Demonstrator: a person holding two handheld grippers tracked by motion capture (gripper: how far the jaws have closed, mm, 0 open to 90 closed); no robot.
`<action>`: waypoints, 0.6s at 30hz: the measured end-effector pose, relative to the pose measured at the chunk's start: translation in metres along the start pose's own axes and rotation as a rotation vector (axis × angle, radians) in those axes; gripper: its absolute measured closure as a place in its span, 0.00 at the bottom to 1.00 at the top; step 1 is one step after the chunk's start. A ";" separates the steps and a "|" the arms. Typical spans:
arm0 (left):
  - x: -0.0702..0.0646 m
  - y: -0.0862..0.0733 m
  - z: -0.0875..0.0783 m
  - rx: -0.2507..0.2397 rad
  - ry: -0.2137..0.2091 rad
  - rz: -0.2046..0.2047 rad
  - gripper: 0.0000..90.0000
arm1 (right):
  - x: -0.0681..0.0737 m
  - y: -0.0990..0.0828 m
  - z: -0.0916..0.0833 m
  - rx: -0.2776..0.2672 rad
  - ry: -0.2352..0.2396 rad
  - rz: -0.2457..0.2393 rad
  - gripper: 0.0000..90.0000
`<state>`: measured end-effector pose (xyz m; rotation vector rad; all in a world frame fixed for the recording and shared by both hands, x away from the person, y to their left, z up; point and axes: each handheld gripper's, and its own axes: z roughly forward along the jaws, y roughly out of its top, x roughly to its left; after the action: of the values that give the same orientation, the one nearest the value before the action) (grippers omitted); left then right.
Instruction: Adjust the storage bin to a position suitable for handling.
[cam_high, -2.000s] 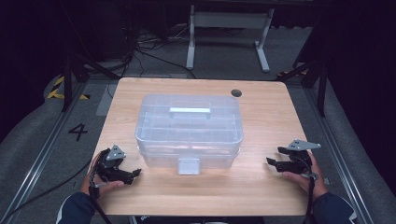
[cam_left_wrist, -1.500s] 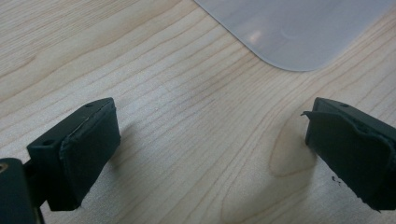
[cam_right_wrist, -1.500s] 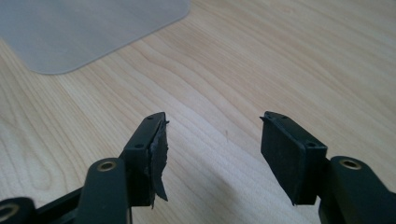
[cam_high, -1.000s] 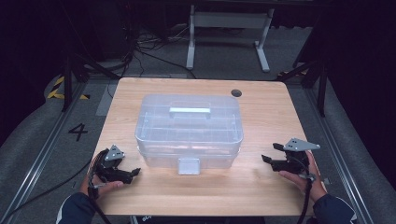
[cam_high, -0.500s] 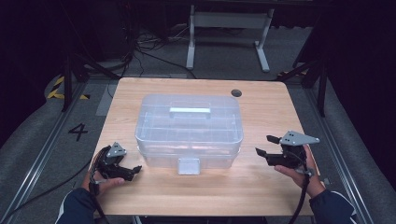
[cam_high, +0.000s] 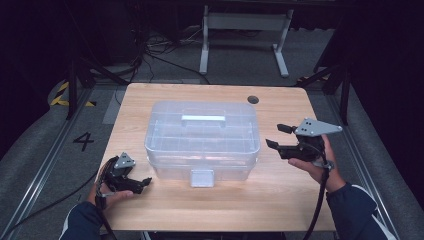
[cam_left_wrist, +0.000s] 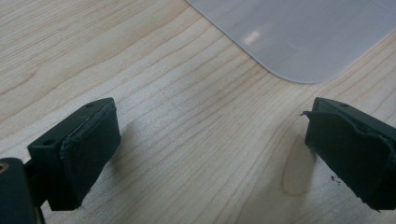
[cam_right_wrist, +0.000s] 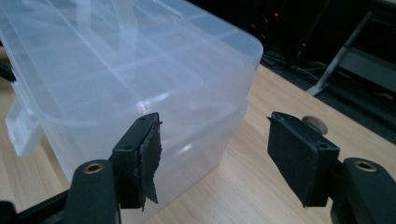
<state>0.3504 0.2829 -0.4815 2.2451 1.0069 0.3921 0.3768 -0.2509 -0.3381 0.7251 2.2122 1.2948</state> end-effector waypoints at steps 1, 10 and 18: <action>0.000 0.000 0.000 0.000 0.001 -0.001 0.04 | 0.000 0.003 0.000 -0.003 0.002 0.001 0.40; 0.000 0.000 0.000 0.000 0.002 -0.002 0.04 | 0.003 0.043 0.022 -0.004 0.053 -0.038 0.45; -0.002 -0.001 0.000 -0.004 0.000 -0.022 0.04 | 0.021 0.067 0.049 0.014 0.127 -0.101 0.53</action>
<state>0.3491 0.2818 -0.4821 2.2291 1.0289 0.3847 0.4060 -0.1783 -0.3031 0.5414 2.3284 1.3094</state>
